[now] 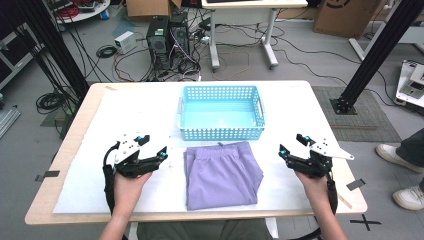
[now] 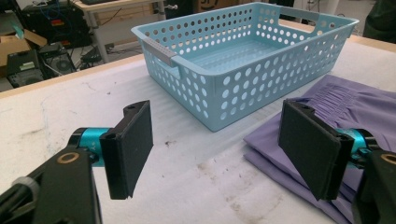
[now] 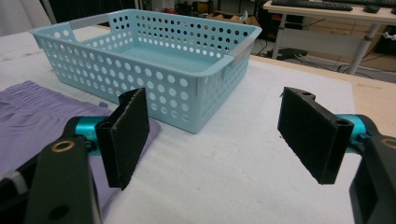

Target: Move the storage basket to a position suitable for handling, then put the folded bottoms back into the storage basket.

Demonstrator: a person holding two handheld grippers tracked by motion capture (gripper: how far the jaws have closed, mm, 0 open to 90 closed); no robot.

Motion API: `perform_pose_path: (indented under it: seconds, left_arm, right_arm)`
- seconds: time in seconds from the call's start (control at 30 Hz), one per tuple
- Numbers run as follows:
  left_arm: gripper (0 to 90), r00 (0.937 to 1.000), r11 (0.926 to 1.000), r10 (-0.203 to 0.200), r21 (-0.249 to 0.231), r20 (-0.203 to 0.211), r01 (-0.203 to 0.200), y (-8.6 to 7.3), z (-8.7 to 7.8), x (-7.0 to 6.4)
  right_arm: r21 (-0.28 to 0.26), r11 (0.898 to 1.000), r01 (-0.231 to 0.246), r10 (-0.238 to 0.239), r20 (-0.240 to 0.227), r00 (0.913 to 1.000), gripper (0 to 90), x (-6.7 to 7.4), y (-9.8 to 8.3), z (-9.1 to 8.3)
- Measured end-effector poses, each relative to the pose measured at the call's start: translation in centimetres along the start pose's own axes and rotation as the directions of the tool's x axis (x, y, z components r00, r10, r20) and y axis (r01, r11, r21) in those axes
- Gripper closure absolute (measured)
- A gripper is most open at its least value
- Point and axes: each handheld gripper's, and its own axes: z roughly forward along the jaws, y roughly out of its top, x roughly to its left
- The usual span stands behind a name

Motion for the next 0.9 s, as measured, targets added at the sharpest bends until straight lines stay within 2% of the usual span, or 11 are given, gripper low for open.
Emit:
perform_pose_path:
  seconds: [0.33, 0.4, 0.47, 0.57, 0.7, 0.8, 0.9]
  left_arm:
    - [26.5, 0.9998, 0.9998, 0.019, 0.012, 0.012, -0.019, -0.1, 0.1, -0.5]
    - [26.5, 0.9995, 0.9993, 0.028, 0.023, 0.015, -0.028, -0.1, 0.1, -0.7]
    - [26.7, 0.999, 0.9973, 0.044, 0.058, 0.001, -0.044, -0.3, 0.4, -0.9]
    - [26.7, 0.9988, 0.9969, 0.048, 0.062, 0.007, -0.048, -0.6, 0.7, -1.1]
    - [26.7, 0.9992, 0.998, 0.024, 0.057, 0.032, -0.026, -0.6, 0.9, -1.3]
    - [26.7, 0.9966, 0.9976, -0.028, 0.065, 0.078, 0.023, -0.6, 0.9, -1.8]
    - [26.7, 0.9932, 0.9958, -0.035, 0.088, 0.111, 0.025, -0.8, 0.9, -2.9]
  right_arm:
    - [-0.008, 1.0, -0.013, 0.013, 0.016, 0.9998, 25.6, -0.4, -0.1, -0.2]
    - [-0.009, 1.0, -0.009, 0.009, 0.017, 0.9998, 25.6, -0.3, -0.1, 0.0]
    - [-0.002, 1.0, -0.009, 0.009, 0.018, 0.9998, 25.6, -0.2, -0.2, 0.2]
    - [0.008, 1.0, 0.0, 0.0, 0.018, 0.9998, 25.7, -0.1, -0.5, 0.3]
    - [0.006, 1.0, 0.005, -0.005, 0.022, 0.9998, 26.1, 0.1, -0.5, 0.3]
    - [0.007, 1.0, -0.004, 0.004, 0.029, 0.9996, 26.2, 0.4, -0.4, 0.2]
    - [0.003, 1.0, -0.011, 0.011, 0.02, 0.9998, 26.6, 1.2, -0.4, 0.0]
